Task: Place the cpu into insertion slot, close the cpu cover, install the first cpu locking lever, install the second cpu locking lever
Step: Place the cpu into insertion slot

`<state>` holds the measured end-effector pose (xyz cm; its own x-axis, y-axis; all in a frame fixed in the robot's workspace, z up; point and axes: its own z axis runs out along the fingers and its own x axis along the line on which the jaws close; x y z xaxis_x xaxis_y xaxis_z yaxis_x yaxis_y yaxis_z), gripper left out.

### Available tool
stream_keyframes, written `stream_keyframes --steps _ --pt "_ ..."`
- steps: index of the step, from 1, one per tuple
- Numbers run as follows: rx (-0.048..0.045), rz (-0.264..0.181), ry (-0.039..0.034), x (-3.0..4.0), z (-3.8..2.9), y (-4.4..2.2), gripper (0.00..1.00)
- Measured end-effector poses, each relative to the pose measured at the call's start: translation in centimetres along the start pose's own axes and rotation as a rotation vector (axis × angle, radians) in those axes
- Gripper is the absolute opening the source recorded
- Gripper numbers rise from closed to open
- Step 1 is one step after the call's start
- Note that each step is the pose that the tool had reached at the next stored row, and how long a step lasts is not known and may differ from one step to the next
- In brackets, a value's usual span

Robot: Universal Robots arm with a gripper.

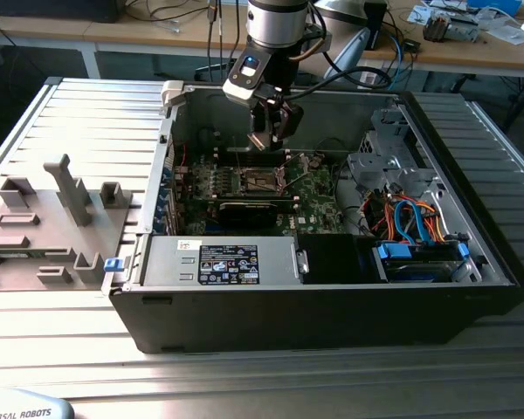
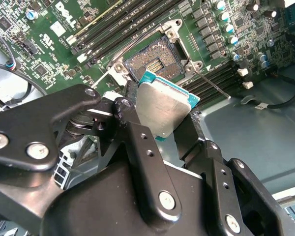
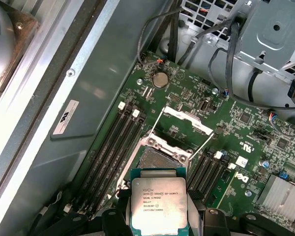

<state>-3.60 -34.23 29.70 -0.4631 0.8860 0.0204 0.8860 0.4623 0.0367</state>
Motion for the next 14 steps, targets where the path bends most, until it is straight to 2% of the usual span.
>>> stream_keyframes --steps 14 --pt "-0.0002 0.011 -0.0004 0.0 0.0 0.0 0.54"
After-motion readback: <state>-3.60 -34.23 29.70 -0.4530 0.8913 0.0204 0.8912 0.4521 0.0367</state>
